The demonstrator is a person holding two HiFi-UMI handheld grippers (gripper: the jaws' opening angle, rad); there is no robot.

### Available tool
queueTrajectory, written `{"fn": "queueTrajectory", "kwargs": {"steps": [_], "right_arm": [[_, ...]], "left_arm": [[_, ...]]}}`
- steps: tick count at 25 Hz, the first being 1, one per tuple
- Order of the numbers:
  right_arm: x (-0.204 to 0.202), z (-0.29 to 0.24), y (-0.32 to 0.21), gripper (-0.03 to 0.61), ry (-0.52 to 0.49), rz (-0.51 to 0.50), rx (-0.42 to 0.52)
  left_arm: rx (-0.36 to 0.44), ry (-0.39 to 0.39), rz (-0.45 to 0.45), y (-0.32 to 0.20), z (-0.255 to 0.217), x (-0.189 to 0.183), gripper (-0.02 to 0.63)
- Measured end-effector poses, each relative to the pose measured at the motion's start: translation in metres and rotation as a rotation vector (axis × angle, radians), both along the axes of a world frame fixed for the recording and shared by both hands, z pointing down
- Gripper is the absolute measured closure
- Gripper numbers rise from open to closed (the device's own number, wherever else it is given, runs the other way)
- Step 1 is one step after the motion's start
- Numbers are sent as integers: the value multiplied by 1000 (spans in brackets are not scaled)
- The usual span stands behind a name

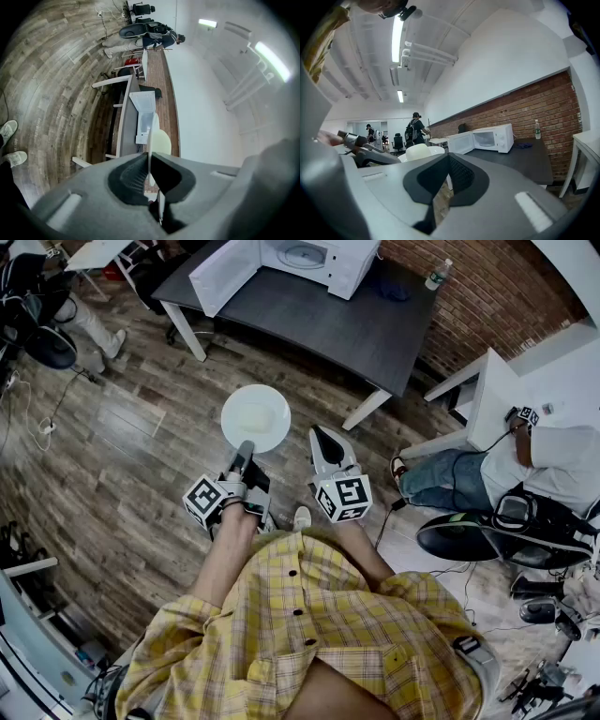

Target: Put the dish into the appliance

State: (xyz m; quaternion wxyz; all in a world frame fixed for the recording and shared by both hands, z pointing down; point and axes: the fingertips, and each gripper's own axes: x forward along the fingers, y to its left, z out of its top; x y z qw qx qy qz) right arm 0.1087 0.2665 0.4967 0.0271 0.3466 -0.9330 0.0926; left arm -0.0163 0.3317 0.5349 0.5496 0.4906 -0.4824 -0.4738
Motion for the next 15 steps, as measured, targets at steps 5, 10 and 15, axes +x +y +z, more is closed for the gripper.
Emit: {"fn": "queueTrajectory", "kwargs": {"steps": [5, 10, 15], "right_arm": [[1, -1, -1, 575, -11, -10, -10], [11, -1, -3, 575, -22, -36, -5], [20, -2, -10, 575, -38, -67, -5]], "left_arm": [[1, 3, 0, -5, -2, 3, 604], [4, 2, -15, -9, -1, 13, 604], [17, -20, -23, -15, -7, 29, 604]]}}
